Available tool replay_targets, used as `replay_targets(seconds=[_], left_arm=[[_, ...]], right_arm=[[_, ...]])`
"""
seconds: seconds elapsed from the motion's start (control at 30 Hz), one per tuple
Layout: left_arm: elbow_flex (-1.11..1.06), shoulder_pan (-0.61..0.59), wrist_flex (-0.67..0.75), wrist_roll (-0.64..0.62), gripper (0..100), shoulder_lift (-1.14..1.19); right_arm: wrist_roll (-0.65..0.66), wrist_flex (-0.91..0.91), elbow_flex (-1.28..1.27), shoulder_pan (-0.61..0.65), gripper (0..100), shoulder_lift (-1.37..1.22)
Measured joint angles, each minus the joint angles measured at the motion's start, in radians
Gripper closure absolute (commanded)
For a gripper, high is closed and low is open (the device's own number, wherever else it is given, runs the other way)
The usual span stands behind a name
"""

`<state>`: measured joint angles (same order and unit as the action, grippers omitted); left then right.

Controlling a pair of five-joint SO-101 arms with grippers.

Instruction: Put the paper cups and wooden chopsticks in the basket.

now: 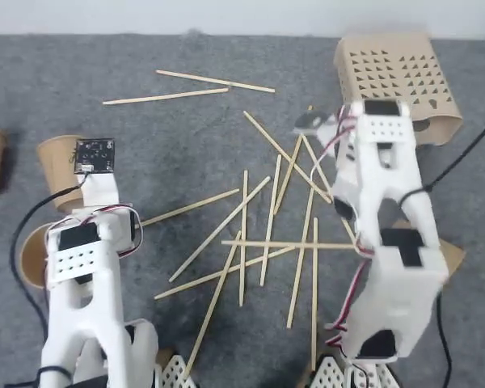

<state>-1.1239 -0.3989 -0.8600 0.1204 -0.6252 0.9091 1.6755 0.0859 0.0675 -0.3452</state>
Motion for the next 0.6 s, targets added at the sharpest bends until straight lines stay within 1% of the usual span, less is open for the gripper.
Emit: replay_targets(seconds=[0.17, 0.27, 0.47, 0.6], left_arm=[[0.0, 0.0, 0.0, 0.0, 99, 0.0], [0.0, 0.0, 0.0, 0.0, 99, 0.0], [0.0, 0.0, 0.0, 0.0, 99, 0.0], [-0.002, 0.0, 0.0, 0.0, 99, 0.0]], right_arm=[[0.041, -0.238, -0.394, 0.005, 76.4, 0.238], [0.087, -0.305, -0.548, 0.008, 76.4, 0.325], [0.181, -0.295, -0.632, 0.025, 76.7, 0.339], [0.201, -0.328, -0.649, 0.029, 76.7, 0.341]])
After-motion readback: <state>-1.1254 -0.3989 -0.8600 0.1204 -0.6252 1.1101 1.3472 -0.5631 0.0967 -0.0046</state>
